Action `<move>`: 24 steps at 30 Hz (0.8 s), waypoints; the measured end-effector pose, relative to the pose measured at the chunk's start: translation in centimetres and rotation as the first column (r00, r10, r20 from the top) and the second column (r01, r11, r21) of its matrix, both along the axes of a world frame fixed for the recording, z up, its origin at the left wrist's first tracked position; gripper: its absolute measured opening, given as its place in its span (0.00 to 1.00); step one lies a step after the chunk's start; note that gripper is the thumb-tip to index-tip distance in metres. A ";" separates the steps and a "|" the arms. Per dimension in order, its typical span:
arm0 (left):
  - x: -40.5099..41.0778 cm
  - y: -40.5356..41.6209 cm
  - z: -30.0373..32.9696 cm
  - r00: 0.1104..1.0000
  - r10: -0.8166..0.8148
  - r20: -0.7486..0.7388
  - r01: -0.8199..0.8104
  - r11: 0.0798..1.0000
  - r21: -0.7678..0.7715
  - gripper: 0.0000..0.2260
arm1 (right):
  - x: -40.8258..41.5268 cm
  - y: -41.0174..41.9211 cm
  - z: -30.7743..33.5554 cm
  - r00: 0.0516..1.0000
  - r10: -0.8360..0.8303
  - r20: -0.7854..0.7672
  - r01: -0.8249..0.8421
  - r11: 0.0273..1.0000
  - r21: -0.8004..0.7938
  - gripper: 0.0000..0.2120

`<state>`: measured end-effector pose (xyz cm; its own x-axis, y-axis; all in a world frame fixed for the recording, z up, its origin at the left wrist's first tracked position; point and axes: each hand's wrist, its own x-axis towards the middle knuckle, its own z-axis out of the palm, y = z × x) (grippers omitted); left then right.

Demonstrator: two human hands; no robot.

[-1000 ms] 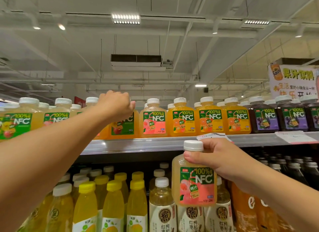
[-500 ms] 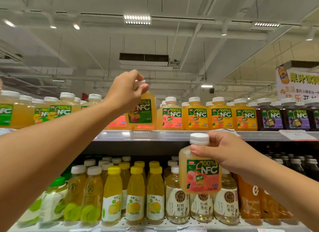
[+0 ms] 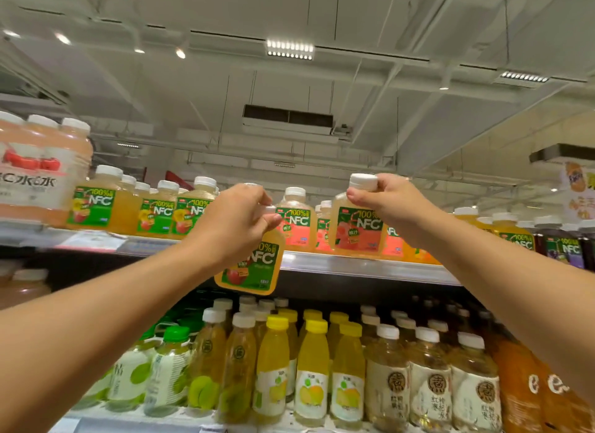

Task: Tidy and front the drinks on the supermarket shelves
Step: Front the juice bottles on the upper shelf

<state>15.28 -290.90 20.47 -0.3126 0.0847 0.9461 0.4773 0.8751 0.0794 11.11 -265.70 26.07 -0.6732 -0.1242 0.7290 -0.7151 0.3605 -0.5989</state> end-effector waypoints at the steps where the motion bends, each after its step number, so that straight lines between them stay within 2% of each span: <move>1: -0.1 -0.6 -0.2 1.000 0.001 0.001 -0.001 1.000 0.004 0.14 | -0.9 -0.6 0.3 1.000 -0.011 0.005 0.011 1.000 -0.001 0.11; 9: -1.6 -3.3 -1.8 0.998 -0.043 -0.036 0.044 0.998 0.038 0.14 | -6.9 -3.2 1.1 0.983 -0.184 0.018 0.183 0.982 0.045 0.16; 15: -2.2 -3.3 -2.5 0.998 -0.056 -0.027 0.057 0.998 0.023 0.14 | -8.2 -3.1 1.0 0.961 -0.275 0.001 0.274 0.956 0.104 0.17; 19: -2.5 -2.9 -2.6 0.997 -0.081 -0.021 0.081 0.996 0.025 0.12 | -8.1 -2.7 1.2 0.973 -0.226 -0.055 0.231 0.965 0.125 0.30; 21: -2.5 -2.6 -2.6 0.996 -0.085 -0.017 0.086 0.996 0.025 0.12 | -7.6 -2.4 1.4 0.982 -0.179 -0.062 0.186 0.974 0.130 0.33; 23: -2.4 -2.4 -2.6 0.996 -0.090 -0.010 0.090 0.996 0.025 0.12 | -7.2 -2.0 1.5 0.975 -0.193 -0.108 0.213 0.953 0.214 0.38; 24: -2.4 -2.3 -2.5 0.996 -0.091 -0.004 0.091 0.996 0.024 0.12 | -6.9 -2.0 1.5 0.957 -0.240 -0.164 0.281 0.911 0.302 0.41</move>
